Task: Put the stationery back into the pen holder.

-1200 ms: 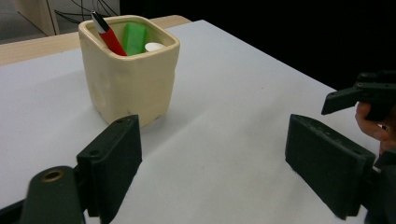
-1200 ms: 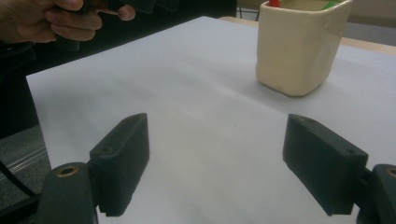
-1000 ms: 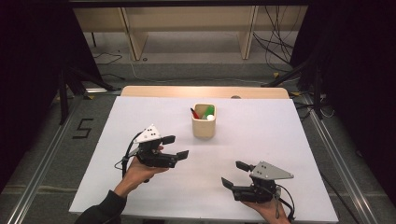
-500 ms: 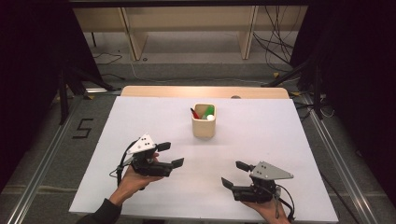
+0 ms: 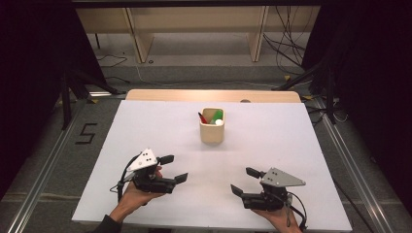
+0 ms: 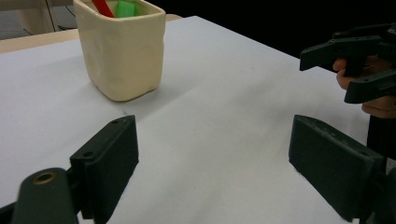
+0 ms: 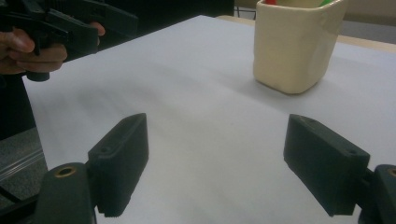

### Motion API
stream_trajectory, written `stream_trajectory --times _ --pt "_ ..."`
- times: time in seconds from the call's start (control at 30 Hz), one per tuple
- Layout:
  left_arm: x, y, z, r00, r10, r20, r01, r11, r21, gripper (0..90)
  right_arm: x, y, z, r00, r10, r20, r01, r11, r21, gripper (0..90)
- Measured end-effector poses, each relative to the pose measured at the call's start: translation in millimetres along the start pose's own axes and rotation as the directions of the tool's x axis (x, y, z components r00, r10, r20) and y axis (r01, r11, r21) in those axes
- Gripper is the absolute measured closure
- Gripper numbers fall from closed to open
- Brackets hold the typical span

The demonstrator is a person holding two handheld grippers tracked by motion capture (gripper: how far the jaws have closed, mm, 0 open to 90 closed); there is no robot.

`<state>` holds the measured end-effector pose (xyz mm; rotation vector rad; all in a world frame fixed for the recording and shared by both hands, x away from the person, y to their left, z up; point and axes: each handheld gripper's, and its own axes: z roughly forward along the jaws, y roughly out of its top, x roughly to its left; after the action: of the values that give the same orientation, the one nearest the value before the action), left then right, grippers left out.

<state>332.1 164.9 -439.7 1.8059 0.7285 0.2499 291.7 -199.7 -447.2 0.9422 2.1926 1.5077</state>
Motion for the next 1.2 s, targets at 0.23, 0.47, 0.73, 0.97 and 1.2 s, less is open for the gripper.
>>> stream_trajectory --times 0.23,0.47,0.73,0.97,1.2 --pt "-1.9 -9.8 -7.3 0.9999 0.013 -0.009 -0.013 0.9999 -0.006 15.4 0.4 -0.6 1.0 1.0 -0.003 0.007 0.003 1.0 0.005 22.7" --pt "-3.2 -21.9 -12.5 0.9994 0.011 -0.032 -0.011 0.9999 0.005 12.9 0.4 -1.3 1.5 0.9999 -0.007 0.012 0.006 1.0 0.01 22.5" --pt "5.0 -23.2 -19.8 0.9981 -0.029 -0.055 0.027 0.9994 -0.023 12.4 -0.4 -2.2 2.0 0.9999 0.003 0.013 -0.004 1.0 0.012 22.0" --pt "3.0 -24.2 -17.0 0.9986 -0.01 -0.051 0.01 0.9999 -0.006 12.4 -0.7 -2.4 2.2 0.9999 0.002 0.013 -0.003 1.0 0.012 21.8" --pt "2.3 -24.6 -16.0 0.9989 -0.005 -0.046 0.005 1.0 0.0 12.4 -0.3 -2.5 2.7 0.9999 0.0 0.015 0.0 1.0 0.015 21.3"
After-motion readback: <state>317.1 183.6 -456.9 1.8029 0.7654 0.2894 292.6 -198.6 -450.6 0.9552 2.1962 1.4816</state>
